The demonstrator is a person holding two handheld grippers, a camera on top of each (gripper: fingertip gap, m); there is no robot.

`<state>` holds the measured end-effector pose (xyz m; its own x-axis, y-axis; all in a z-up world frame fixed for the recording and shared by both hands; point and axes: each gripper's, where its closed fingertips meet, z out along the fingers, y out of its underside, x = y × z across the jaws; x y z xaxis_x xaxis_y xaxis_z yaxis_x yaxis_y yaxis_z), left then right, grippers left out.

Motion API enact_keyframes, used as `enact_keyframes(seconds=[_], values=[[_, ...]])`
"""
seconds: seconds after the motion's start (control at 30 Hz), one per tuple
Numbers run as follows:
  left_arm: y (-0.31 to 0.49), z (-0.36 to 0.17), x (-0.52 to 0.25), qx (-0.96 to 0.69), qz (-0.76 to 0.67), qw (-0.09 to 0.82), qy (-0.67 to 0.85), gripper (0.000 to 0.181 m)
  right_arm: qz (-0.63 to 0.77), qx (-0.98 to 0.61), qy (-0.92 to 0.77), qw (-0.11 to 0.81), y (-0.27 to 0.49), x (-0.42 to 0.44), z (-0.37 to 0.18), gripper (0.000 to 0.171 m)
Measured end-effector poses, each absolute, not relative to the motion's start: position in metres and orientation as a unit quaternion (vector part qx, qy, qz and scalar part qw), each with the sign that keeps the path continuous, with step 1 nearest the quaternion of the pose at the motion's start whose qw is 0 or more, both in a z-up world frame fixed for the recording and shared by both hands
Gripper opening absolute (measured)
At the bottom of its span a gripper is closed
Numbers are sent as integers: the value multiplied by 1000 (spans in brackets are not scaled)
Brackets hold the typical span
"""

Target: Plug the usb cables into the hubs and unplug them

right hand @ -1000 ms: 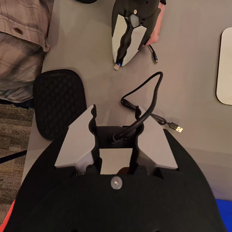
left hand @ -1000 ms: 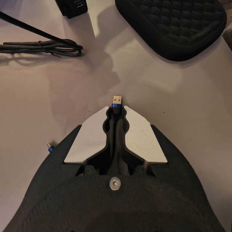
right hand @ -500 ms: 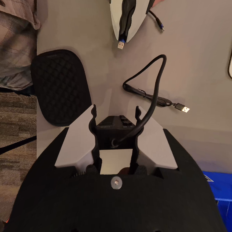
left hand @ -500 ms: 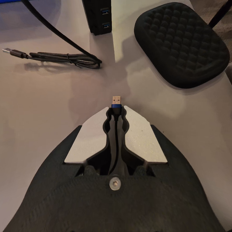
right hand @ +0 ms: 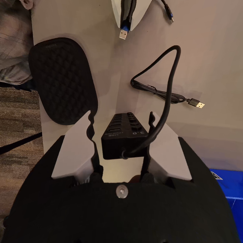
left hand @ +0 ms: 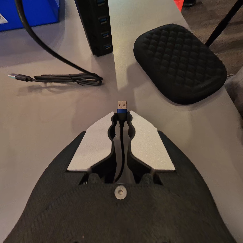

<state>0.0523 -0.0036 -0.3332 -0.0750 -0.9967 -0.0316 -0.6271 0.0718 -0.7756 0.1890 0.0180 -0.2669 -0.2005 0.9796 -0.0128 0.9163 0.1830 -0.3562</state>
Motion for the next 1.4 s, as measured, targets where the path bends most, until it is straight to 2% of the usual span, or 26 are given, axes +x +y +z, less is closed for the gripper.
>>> enact_keyframes(seconds=[0.17,0.33,0.5,0.63,0.8,1.4], values=[[-5,-321,63,-601,-317,320,661,15,139,-624,-760,114,22,192,-269,89],[-7,-315,72,-595,-324,329,657,15,148,-623,-757,130,22,186,-266,66],[-5,-305,84,-596,-330,338,650,15,142,-618,-760,140,22,180,-264,62],[-2,-281,99,-583,-325,359,652,15,153,-616,-757,157,24,173,-262,62],[4,-260,94,-590,-332,376,633,15,227,-624,-713,226,31,151,-243,62],[4,-269,77,-615,-311,386,614,15,197,-624,-729,201,23,144,-259,67]])
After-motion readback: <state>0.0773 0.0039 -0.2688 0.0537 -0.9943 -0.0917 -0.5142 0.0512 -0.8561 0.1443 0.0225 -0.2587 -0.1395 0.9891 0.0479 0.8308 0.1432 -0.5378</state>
